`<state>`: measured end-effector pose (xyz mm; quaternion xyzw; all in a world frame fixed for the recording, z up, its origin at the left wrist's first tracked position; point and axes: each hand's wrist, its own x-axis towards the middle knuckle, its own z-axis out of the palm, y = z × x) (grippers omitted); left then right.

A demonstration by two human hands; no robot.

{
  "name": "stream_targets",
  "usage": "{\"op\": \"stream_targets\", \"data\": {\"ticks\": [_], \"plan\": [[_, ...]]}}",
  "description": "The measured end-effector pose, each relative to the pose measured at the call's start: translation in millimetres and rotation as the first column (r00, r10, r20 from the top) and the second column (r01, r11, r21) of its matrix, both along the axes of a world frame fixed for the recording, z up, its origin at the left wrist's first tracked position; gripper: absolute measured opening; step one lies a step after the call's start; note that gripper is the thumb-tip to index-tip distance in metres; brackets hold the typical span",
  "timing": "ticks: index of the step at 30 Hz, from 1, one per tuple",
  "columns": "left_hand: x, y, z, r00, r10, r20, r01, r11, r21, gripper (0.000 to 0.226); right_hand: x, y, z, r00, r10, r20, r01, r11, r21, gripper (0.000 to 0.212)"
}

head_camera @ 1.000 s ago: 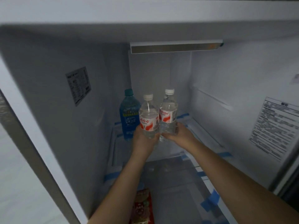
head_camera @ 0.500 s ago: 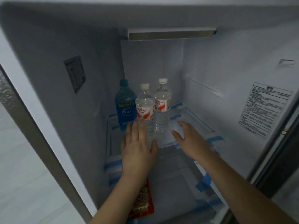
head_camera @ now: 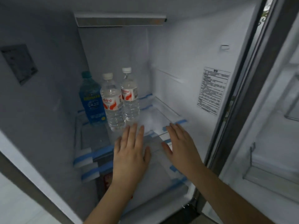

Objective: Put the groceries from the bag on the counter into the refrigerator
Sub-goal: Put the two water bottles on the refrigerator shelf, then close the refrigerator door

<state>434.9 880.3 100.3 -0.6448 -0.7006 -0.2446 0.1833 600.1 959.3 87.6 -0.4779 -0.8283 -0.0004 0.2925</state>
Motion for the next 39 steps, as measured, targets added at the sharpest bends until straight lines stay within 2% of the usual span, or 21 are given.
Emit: {"op": "stream_targets", "data": {"ticks": [5,8,13,16,19,25,28,31,35,39], "plan": [[33.3,-16.8,-12.4,0.998,-0.034,-0.05,0.032,0.999,-0.041,0.061,34.0,-31.5,-17.6,0.999,-0.005,0.046,0.004,1.0,0.022,0.057],[57.4,-33.7,-29.0,0.999,-0.039,-0.021,0.038,0.996,-0.079,0.054,63.3,-56.4,-32.9,0.999,-0.01,0.04,0.01,1.0,0.014,0.059],[114.0,-59.6,-56.2,0.993,-0.114,0.004,0.113,0.977,-0.179,0.056,124.5,-98.3,-59.3,0.984,-0.073,0.164,0.067,0.997,0.04,0.061],[151.9,-71.6,-69.1,0.985,-0.173,0.002,0.169,0.962,-0.216,0.056,160.9,-122.1,-78.5,0.97,-0.096,0.224,0.106,0.994,-0.033,0.061],[183.7,-77.2,-87.3,0.968,-0.249,-0.001,0.241,0.937,-0.252,0.053,195.1,-141.4,-90.9,0.966,-0.135,0.218,0.154,0.985,-0.072,0.06],[242.1,-79.3,-140.9,0.898,-0.44,-0.014,0.405,0.839,-0.364,0.047,259.1,-176.8,-113.1,0.927,-0.279,0.251,0.316,0.941,-0.119,0.056],[278.7,-82.0,-142.9,0.834,-0.552,0.011,0.521,0.78,-0.345,0.046,291.5,-191.6,-120.6,0.892,-0.349,0.288,0.394,0.912,-0.116,0.055],[307.1,-76.8,-142.7,0.764,-0.645,0.028,0.606,0.701,-0.375,0.05,320.3,-207.7,-128.0,0.862,-0.433,0.263,0.477,0.868,-0.136,0.055],[337.4,-67.2,-153.8,0.701,-0.71,0.058,0.658,0.614,-0.435,0.055,354.5,-229.4,-139.0,0.816,-0.521,0.25,0.563,0.816,-0.135,0.054],[359.6,-70.2,-166.3,0.668,-0.743,0.046,0.67,0.573,-0.472,0.057,379.2,-240.5,-145.4,0.765,-0.592,0.253,0.631,0.768,-0.11,0.051]]}}
